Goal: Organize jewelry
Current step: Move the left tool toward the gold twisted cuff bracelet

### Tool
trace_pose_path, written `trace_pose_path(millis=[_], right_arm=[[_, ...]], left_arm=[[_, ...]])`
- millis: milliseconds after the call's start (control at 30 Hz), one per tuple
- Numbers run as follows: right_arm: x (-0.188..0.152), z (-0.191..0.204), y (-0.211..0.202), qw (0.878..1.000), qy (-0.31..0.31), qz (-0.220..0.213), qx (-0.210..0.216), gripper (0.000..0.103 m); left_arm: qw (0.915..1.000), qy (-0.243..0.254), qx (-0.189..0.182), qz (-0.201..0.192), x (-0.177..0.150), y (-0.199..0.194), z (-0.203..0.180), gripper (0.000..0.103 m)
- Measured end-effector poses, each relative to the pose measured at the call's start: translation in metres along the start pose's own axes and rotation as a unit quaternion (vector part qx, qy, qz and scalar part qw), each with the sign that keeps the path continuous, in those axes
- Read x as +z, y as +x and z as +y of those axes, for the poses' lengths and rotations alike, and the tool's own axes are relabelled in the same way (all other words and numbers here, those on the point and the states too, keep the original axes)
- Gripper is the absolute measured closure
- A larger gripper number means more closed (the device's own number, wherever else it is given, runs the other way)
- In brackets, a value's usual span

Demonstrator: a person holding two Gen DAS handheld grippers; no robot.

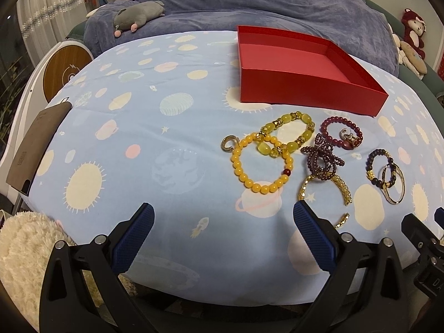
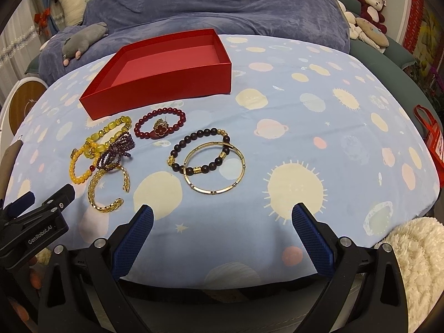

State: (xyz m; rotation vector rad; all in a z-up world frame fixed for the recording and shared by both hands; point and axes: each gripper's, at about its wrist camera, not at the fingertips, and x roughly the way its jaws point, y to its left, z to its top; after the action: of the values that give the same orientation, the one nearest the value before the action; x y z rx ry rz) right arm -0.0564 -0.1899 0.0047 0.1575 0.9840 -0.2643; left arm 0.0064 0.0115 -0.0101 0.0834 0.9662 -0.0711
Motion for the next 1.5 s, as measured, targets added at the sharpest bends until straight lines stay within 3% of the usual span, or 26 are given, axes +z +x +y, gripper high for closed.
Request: trace_pose_path(millis=[1500], right_arm=[[-0.005, 0.011, 0.001, 0.999, -0.034, -0.010, -0.008, 0.007]], left_arm=[[0.9994, 0.027, 0.001, 0.020, -0.006, 0.005, -0.008, 0.007]])
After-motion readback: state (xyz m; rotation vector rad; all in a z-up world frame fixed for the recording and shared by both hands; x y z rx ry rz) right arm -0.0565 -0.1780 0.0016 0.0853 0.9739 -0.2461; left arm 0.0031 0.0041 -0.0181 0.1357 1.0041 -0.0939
